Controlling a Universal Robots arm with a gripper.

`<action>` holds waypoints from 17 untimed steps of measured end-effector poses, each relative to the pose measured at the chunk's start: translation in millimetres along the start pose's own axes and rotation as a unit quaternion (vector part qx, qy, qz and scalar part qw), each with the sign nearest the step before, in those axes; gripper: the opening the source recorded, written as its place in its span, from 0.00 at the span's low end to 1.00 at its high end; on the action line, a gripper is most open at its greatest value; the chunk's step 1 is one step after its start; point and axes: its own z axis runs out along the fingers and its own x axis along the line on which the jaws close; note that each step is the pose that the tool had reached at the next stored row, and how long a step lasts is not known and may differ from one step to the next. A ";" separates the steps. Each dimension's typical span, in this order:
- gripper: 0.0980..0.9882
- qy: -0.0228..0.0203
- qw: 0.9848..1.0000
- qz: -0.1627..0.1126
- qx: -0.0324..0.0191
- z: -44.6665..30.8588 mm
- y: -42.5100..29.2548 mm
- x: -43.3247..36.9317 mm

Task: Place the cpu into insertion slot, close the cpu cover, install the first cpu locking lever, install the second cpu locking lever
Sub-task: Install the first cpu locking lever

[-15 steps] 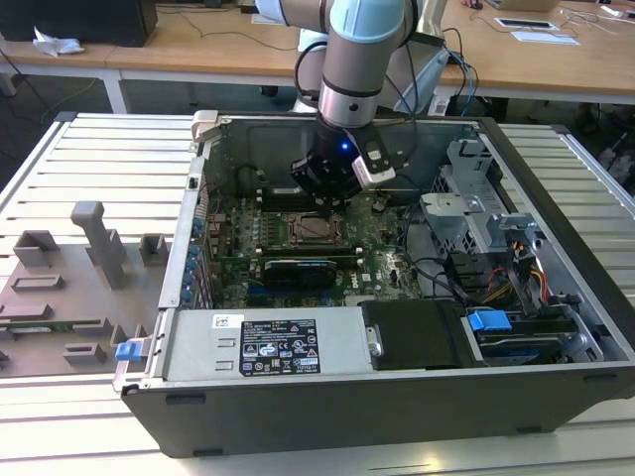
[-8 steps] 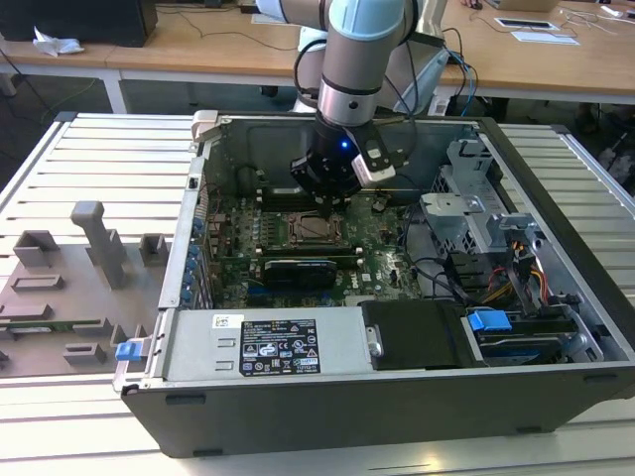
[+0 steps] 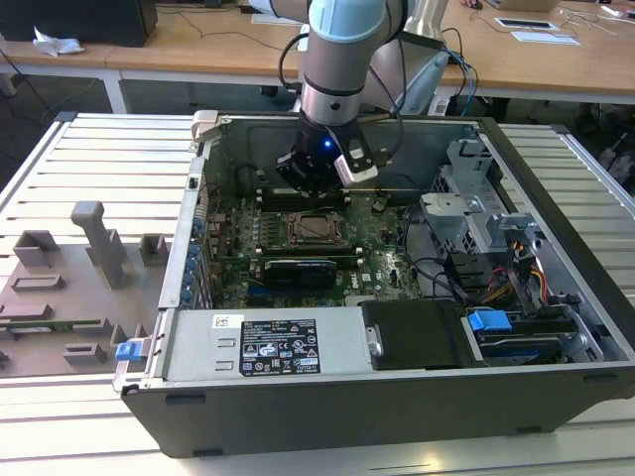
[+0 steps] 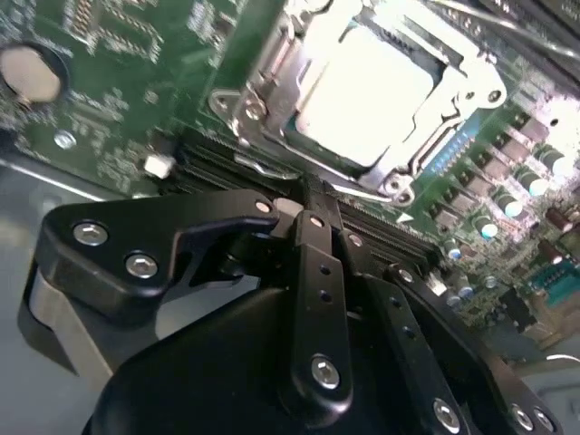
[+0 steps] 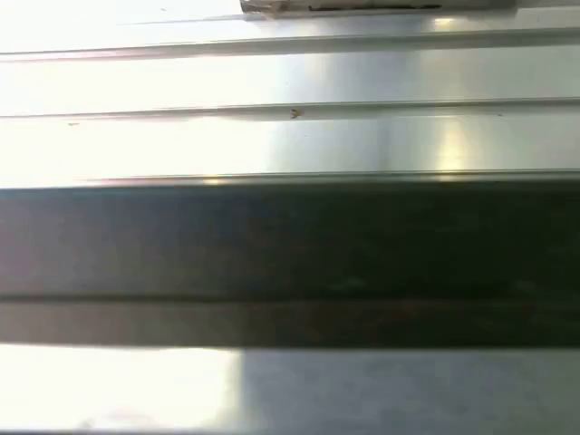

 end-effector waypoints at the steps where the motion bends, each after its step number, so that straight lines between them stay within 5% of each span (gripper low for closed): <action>1: 0.01 0.000 1.000 0.000 -0.001 0.0 -0.1 0.0; 9: 0.01 0.003 1.000 0.000 -0.002 0.4 -0.1 -18.6; 17: 0.01 0.004 1.000 0.000 -0.002 4.7 -1.8 -20.9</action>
